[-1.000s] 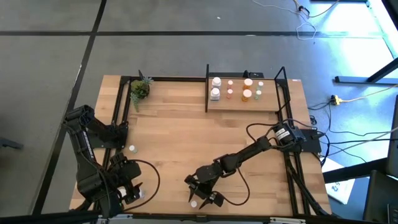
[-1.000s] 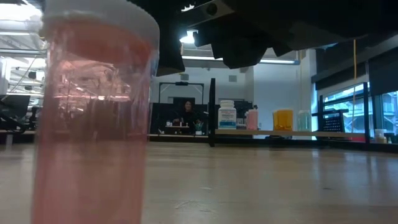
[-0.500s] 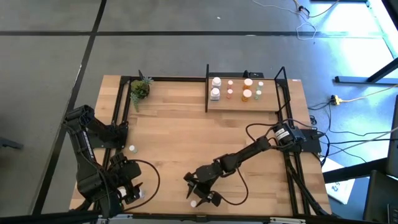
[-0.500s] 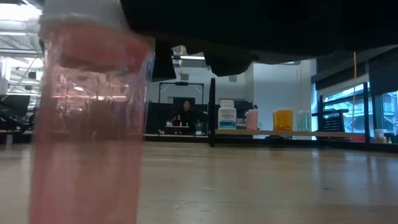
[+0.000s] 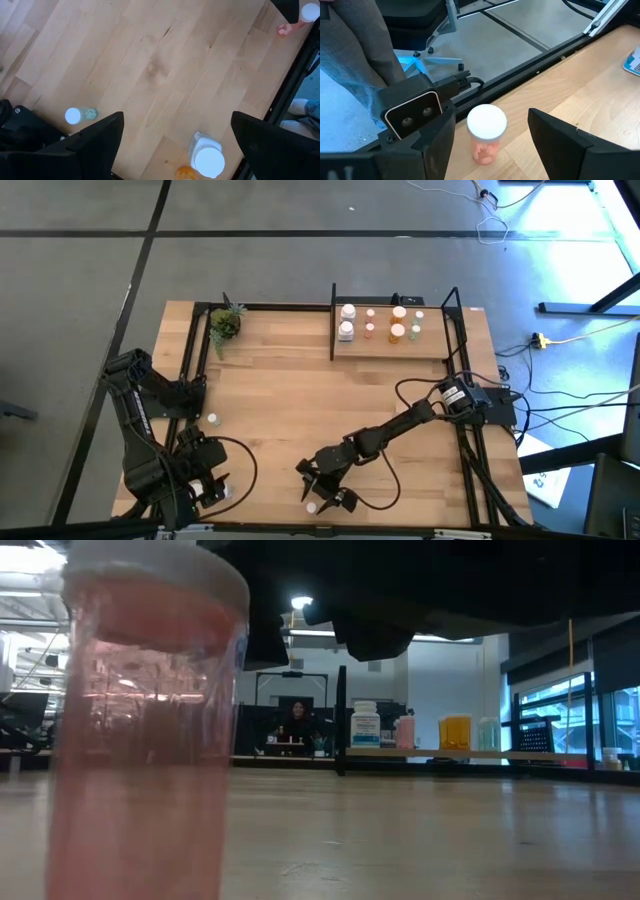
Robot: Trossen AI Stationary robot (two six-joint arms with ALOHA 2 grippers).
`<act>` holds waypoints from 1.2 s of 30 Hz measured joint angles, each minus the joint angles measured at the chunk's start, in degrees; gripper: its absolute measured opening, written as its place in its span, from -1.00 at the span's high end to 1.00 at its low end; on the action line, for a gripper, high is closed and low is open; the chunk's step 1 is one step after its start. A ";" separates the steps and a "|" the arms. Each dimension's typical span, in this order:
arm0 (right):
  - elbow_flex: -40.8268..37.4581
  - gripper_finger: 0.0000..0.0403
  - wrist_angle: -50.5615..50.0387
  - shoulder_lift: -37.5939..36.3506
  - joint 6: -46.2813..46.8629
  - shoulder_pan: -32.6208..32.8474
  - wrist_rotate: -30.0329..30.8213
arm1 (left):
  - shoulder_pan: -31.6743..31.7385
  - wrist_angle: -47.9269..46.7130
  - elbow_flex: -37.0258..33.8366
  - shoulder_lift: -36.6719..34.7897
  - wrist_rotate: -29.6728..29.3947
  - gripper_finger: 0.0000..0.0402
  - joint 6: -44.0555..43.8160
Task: Pick and place medicine bottles onto shelf by color
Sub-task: Put the pink pill bottle on the shelf aligned with the other pink pill bottles
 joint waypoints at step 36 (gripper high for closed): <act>0.00 0.16 1.14 1.46 -0.86 -0.33 -1.12 | 0.02 0.02 0.00 0.00 0.00 -0.81 -1.84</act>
